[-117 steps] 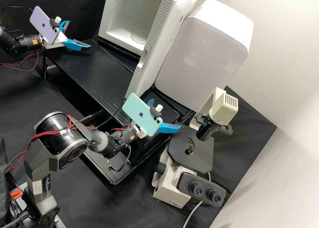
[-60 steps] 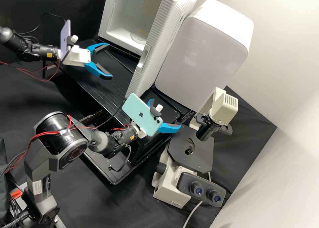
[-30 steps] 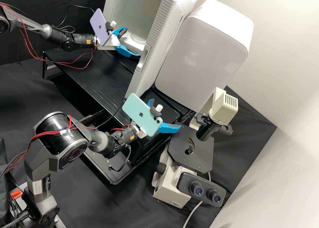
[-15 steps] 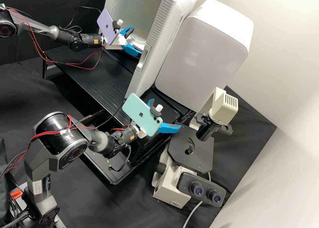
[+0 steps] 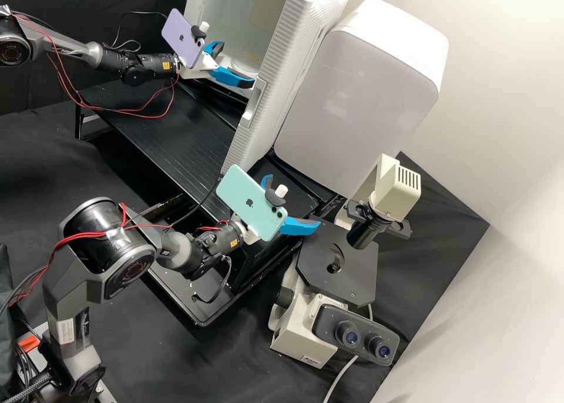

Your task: Take the petri dish out of the incubator

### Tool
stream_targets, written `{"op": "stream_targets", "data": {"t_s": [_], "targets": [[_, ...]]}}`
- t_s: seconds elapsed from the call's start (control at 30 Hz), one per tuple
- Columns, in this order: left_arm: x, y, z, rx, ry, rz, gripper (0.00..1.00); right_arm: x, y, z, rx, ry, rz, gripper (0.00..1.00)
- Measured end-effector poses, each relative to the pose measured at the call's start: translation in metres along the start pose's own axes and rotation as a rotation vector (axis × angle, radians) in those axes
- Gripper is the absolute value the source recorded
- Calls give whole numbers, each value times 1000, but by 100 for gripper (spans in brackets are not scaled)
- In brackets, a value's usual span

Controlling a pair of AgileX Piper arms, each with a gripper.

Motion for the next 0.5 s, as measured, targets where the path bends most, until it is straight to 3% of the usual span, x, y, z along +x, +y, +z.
{"op": "stream_targets", "data": {"t_s": [0.17,0.37,0.5], "targets": [[0,0,0,31,0,0,100,0,0,0,0,0,0,100],[7,2,-2,38,27,8,100,0,0,0,0,0,0,100],[15,-3,-6,30,64,-5,100,0,0,0,0,0,0,100]]}}
